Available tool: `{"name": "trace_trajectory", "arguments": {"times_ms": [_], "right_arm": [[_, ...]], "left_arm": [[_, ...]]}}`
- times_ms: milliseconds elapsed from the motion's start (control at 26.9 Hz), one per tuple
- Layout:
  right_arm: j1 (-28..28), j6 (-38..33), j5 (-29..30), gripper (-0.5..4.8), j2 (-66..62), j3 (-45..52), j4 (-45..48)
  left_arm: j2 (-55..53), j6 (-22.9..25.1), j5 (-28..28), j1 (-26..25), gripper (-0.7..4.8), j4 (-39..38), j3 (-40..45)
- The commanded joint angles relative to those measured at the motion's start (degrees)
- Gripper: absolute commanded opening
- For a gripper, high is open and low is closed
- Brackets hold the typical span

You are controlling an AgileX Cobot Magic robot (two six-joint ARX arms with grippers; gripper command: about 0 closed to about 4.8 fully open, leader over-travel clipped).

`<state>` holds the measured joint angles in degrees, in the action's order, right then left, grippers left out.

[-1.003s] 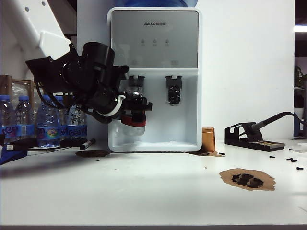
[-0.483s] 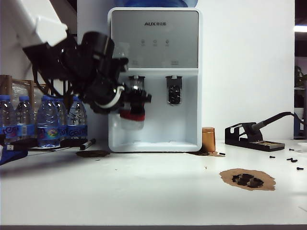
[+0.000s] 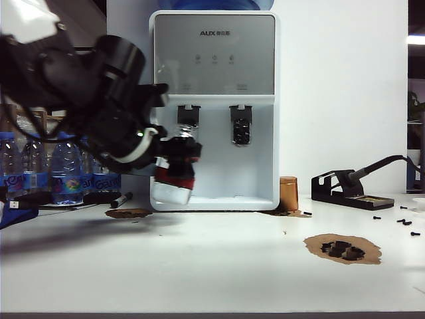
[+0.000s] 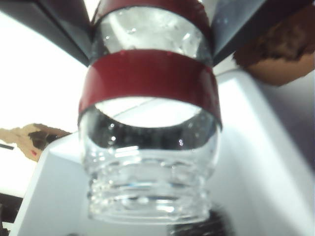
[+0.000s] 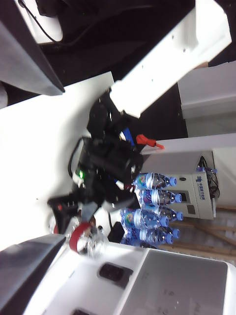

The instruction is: Pick up the water bottle with two loops of red belts, then reach the front water dispenser and gently press the gray-black baffle horizontally to get a little water.

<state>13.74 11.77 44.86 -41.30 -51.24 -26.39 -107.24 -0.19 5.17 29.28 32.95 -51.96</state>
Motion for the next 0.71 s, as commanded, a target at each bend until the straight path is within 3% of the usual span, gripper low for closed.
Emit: {"name": "trace_trajectory", "arguments": {"times_ms": [37,186,334,446,595,706], "right_arm": [[0.1,-0.1,0.1,4.79,0.1,-0.2,0.4],[0.1,-0.1,0.1,4.79,0.1,-0.2,0.4],[0.1,-0.1,-0.3,4.79,0.1,-0.2,0.4],[0.1,0.0,-0.3,4.79,0.1,-0.2,0.5],[0.1,0.0,-0.4,4.79,0.1,-0.2,0.6],[0.1,0.3,-3.0,4.79,0.1,-0.2,0.7]], "left_arm": [[5.3,0.2,-0.3,0.3,-0.05,7.0,5.5],[11.3,0.2,-1.0,2.6,-0.05,10.6,11.6],[16.5,-1.9,-5.0,8.1,-0.05,13.9,17.6],[16.6,-3.8,-5.2,13.2,-0.05,22.9,23.1],[16.3,-7.7,-5.4,14.6,-0.05,29.7,27.4],[14.6,-7.8,-5.4,14.6,-0.05,29.5,27.7]]}}
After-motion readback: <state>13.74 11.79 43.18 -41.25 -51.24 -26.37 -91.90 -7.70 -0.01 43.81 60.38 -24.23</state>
